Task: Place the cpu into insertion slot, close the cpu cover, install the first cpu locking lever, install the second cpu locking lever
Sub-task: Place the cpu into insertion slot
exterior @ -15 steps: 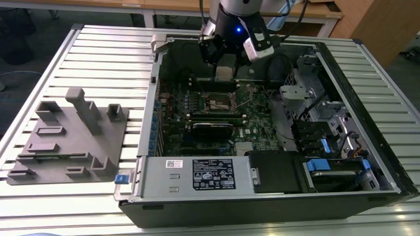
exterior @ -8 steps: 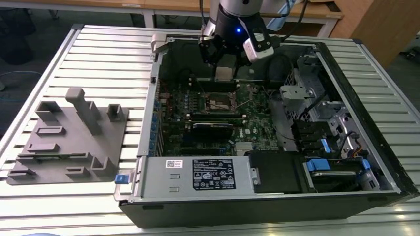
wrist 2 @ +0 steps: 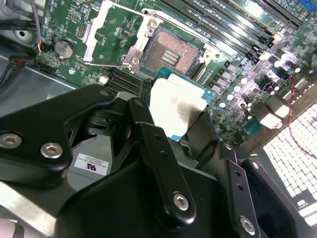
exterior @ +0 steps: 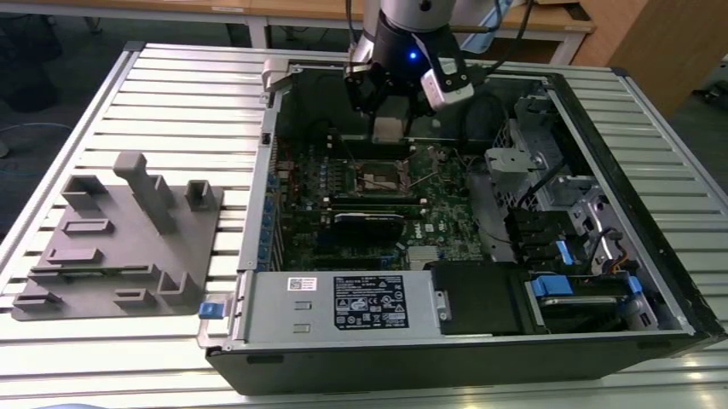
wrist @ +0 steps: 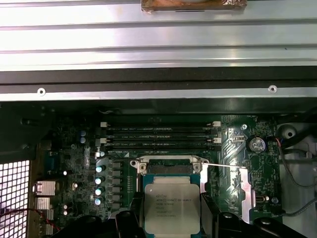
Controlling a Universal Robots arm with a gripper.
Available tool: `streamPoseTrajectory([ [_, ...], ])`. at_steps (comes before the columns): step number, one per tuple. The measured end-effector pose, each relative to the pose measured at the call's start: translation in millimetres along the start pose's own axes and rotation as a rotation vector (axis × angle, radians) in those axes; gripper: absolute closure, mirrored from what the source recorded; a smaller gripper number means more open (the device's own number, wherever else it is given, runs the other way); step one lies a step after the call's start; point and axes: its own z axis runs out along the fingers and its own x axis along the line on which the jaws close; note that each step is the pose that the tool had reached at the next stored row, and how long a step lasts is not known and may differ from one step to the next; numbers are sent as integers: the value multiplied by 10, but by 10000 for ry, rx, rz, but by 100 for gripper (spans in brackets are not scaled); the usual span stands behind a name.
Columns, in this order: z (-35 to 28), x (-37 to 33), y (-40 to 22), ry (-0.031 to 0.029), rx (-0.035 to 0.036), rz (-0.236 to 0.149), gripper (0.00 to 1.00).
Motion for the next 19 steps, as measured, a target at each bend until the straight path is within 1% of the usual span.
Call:
streamPoseTrajectory([
  [15, 34, -1, -4, 1, 4, 0, 46],
  [17, 125, -2, -14, 0, 3, 0, 46],
  [19, 125, -2, -14, 0, 3, 0, 46],
])
